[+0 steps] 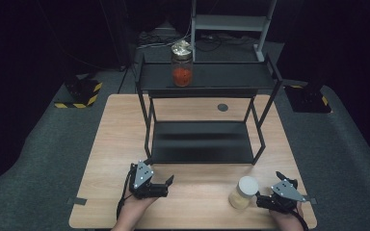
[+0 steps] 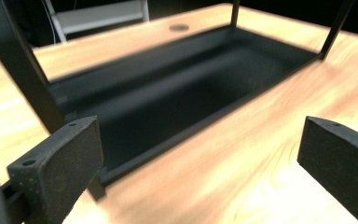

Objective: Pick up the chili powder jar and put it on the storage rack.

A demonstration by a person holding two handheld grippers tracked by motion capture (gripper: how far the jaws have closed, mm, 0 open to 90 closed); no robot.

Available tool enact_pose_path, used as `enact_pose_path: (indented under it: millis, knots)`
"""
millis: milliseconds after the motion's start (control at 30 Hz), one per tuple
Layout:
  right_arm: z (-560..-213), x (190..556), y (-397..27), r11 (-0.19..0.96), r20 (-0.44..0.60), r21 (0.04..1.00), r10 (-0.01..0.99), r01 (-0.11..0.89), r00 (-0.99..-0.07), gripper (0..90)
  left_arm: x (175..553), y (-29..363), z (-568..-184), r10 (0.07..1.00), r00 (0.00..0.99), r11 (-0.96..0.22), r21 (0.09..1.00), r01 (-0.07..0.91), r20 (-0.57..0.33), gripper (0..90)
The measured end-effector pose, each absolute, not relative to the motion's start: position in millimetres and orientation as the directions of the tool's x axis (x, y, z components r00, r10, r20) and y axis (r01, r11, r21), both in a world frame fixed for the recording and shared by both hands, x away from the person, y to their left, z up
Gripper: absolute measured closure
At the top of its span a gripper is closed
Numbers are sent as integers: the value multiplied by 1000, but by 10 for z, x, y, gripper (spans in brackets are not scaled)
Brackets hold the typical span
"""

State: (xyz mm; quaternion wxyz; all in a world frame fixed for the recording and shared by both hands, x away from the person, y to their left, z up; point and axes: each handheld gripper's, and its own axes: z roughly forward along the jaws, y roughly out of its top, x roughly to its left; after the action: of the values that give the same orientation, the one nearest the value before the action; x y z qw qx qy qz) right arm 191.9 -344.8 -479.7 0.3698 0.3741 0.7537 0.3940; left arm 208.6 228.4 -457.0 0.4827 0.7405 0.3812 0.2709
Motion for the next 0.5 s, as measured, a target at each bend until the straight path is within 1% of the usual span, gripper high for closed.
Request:
enact_pose_path:
  millis: [167,233,333,367,500]
  knots:
    - [-4799,1915,-3444,408,-263,871,857,273,-443,3,2069,2314,-4708,838,543,-278,900,336,56,3]
    - [-4800,1913,-3441,409,-265,871,857,272,-442,3,2071,2313,-4736,839,538,-303,889,343,79,3]
    - [-4800,1912,-3438,410,-266,871,857,272,-441,3,2097,2299,-4742,837,540,-328,870,367,88,4]
    - [-4801,1911,-3438,409,-266,871,858,272,-440,3,2079,2266,-4746,833,538,-357,867,349,126,3]
    - [-4804,1908,-3440,408,-265,872,858,270,-440,3,2096,2174,-4698,834,528,-400,837,373,163,4]
